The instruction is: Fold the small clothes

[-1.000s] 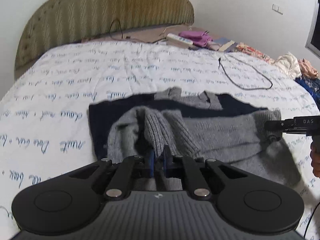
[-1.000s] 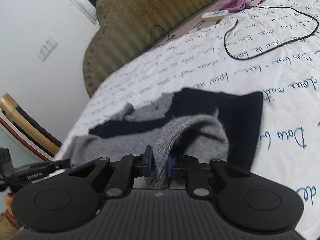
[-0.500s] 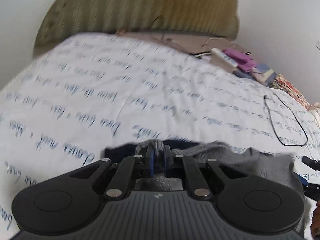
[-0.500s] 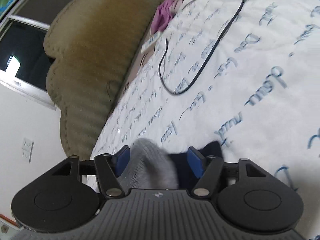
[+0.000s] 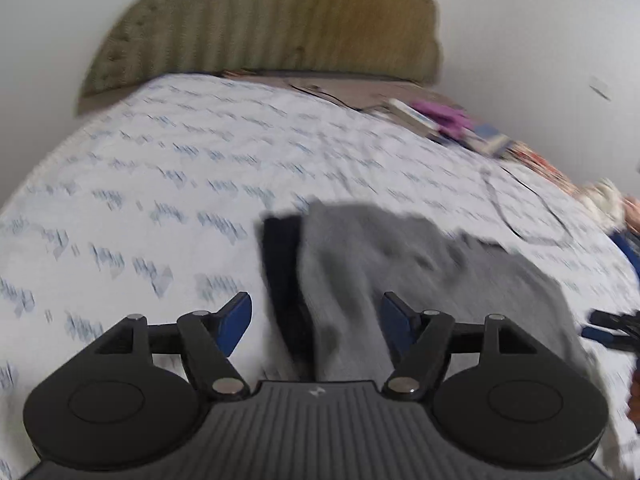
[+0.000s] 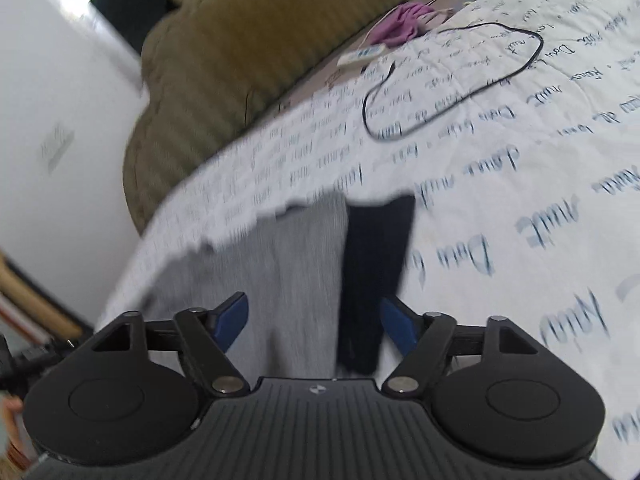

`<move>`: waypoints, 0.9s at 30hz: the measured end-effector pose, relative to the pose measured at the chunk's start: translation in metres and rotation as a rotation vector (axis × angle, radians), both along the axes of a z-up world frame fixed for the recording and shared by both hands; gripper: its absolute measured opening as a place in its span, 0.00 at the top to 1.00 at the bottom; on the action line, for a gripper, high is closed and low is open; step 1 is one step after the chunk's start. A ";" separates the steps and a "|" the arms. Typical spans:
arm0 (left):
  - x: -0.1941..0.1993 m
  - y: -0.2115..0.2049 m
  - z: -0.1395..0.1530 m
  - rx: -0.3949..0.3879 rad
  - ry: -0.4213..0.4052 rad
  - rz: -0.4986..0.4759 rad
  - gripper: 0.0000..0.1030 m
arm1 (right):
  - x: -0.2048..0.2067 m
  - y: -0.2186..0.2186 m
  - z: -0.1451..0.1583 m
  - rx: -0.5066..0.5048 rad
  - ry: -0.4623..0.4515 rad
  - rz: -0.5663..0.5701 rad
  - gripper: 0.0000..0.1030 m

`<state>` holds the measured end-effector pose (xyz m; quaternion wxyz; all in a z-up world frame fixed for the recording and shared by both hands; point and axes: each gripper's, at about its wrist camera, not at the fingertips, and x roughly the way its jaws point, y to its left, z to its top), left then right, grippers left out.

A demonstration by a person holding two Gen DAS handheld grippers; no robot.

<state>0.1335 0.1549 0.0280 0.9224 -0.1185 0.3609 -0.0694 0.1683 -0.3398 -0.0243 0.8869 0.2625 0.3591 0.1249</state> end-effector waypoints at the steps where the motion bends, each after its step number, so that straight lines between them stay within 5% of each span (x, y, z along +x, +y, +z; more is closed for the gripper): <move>1: -0.010 -0.002 -0.003 -0.015 0.001 -0.024 0.31 | -0.009 0.002 -0.001 -0.014 0.008 0.024 0.24; 10: -0.068 -0.022 -0.036 -0.017 -0.017 -0.120 0.31 | -0.064 0.034 -0.017 -0.070 0.045 0.189 0.24; 13: -0.072 -0.023 -0.043 -0.015 -0.012 -0.107 0.31 | -0.066 0.045 -0.019 -0.115 0.028 0.186 0.54; 14: -0.072 -0.022 -0.045 -0.014 -0.011 -0.097 0.31 | -0.066 0.047 -0.018 -0.130 0.029 0.184 0.73; 16: -0.073 -0.021 -0.048 -0.016 -0.006 -0.075 0.32 | -0.067 0.048 -0.017 -0.137 0.023 0.176 0.82; 17: -0.072 -0.019 -0.049 -0.028 0.003 -0.075 0.42 | -0.068 0.048 -0.017 -0.147 0.015 0.169 0.85; 18: -0.070 -0.018 -0.051 -0.042 0.023 -0.090 0.69 | -0.070 0.047 -0.015 -0.165 0.004 0.157 0.87; 20: -0.066 -0.019 -0.056 -0.048 0.075 -0.104 0.88 | -0.072 0.044 -0.011 -0.191 -0.022 0.131 0.89; 27: -0.072 -0.001 -0.049 -0.106 0.024 -0.018 0.95 | -0.076 0.043 0.007 -0.316 -0.103 0.084 0.91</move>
